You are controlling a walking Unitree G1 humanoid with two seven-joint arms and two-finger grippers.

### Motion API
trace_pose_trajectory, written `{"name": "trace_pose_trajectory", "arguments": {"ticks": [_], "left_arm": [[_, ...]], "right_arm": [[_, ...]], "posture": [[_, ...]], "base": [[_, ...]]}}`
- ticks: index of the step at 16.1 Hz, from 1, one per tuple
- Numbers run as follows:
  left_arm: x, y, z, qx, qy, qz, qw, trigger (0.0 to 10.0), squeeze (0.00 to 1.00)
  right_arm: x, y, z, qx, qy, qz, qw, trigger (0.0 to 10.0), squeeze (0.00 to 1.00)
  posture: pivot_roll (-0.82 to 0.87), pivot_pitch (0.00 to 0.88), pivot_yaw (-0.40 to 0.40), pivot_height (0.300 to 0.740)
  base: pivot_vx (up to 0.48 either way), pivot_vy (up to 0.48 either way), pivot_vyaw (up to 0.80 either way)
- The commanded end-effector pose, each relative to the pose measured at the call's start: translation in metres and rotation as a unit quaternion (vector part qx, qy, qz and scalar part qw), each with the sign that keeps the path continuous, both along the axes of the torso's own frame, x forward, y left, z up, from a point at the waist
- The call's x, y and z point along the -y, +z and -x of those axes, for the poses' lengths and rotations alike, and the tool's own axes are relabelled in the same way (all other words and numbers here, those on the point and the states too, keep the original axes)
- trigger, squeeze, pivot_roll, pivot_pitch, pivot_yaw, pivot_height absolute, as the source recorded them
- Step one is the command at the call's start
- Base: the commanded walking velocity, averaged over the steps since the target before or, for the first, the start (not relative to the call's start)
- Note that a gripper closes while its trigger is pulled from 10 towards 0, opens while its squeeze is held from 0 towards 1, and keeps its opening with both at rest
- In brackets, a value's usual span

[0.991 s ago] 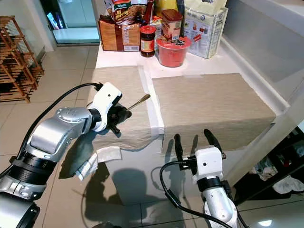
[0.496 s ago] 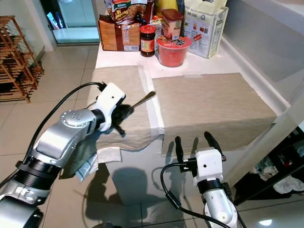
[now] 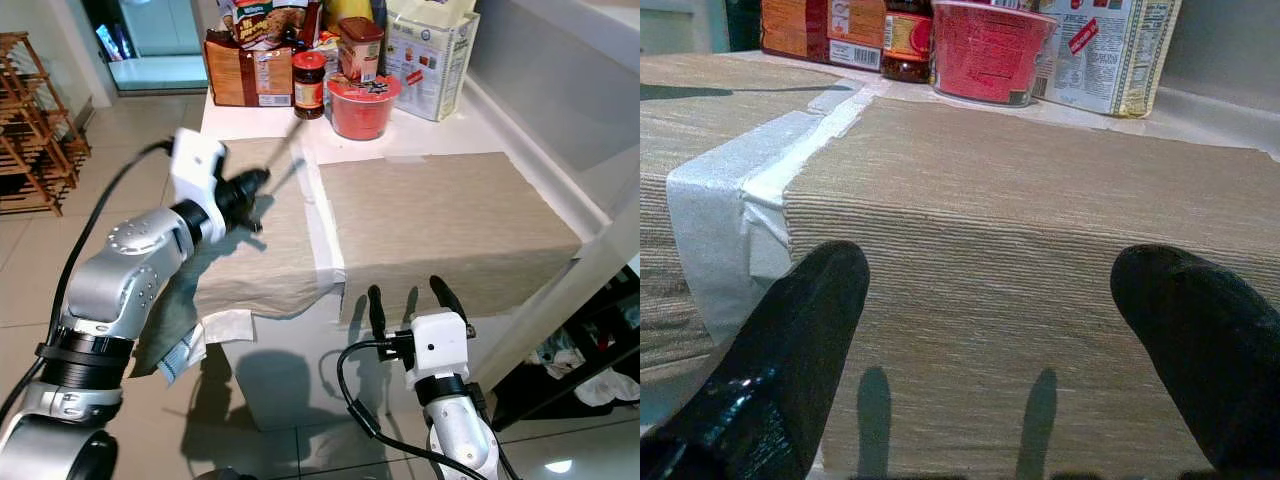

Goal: Setting the table

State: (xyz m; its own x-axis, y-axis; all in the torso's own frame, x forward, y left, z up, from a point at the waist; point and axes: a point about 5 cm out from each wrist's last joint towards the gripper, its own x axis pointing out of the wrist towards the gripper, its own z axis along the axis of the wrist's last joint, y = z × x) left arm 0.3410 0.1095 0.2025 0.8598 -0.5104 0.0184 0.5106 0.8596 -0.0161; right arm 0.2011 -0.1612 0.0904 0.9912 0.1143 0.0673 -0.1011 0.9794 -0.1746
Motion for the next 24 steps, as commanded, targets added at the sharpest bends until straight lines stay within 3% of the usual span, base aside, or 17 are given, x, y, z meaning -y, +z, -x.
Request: {"name": "trace_pose_trajectory", "arguments": {"ticks": [1, 5, 10, 15, 18, 24], "left_arm": [[-0.008, 0.013, 0.001, 0.061, 0.03, -0.012, 0.998, 0.0, 0.0], [-0.008, -0.008, 0.01, 0.056, 0.055, -0.011, 0.997, 0.0, 0.0], [-0.005, -0.005, 0.01, 0.063, 0.056, 0.022, 0.996, 0.0, 0.0], [-0.005, -0.003, 0.006, 0.071, 0.061, 0.014, 0.996, 0.0, 0.0], [-0.002, -0.001, 0.007, 0.088, 0.057, -0.001, 0.994, 0.0, 0.0], [0.004, 0.001, 0.007, 0.093, 0.049, 0.005, 0.994, 0.0, 0.0]], "right_arm": [[0.0, 0.005, -0.002, 0.008, -0.004, -0.003, 1.0, 10.0, 0.0], [0.0, 0.006, -0.006, 0.01, -0.003, -0.005, 1.0, 10.0, 0.0], [0.001, 0.005, -0.008, 0.008, -0.001, -0.004, 1.0, 10.0, 0.0], [0.003, 0.001, -0.007, 0.003, -0.001, -0.005, 1.0, 10.0, 0.0], [0.002, -0.002, -0.006, -0.003, -0.001, -0.007, 1.0, 10.0, 0.0], [0.0, -0.001, -0.006, -0.003, -0.001, -0.01, 1.0, 10.0, 0.0]], "posture": [[-0.11, 0.0, 0.039, 0.736], [-0.1, 0.0, 0.033, 0.736], [-0.1, 0.0, 0.032, 0.736], [-0.1, 0.0, 0.031, 0.736], [-0.1, 0.0, 0.034, 0.736], [-0.1, 0.0, 0.039, 0.736]], "base": [[0.0, 0.0, 0.0], [0.0, 0.0, 0.0], [-0.157, 0.0, 0.0], [-0.472, 0.0, 0.0], [0.0, 0.0, 0.0], [0.0, -0.48, 0.0]]}}
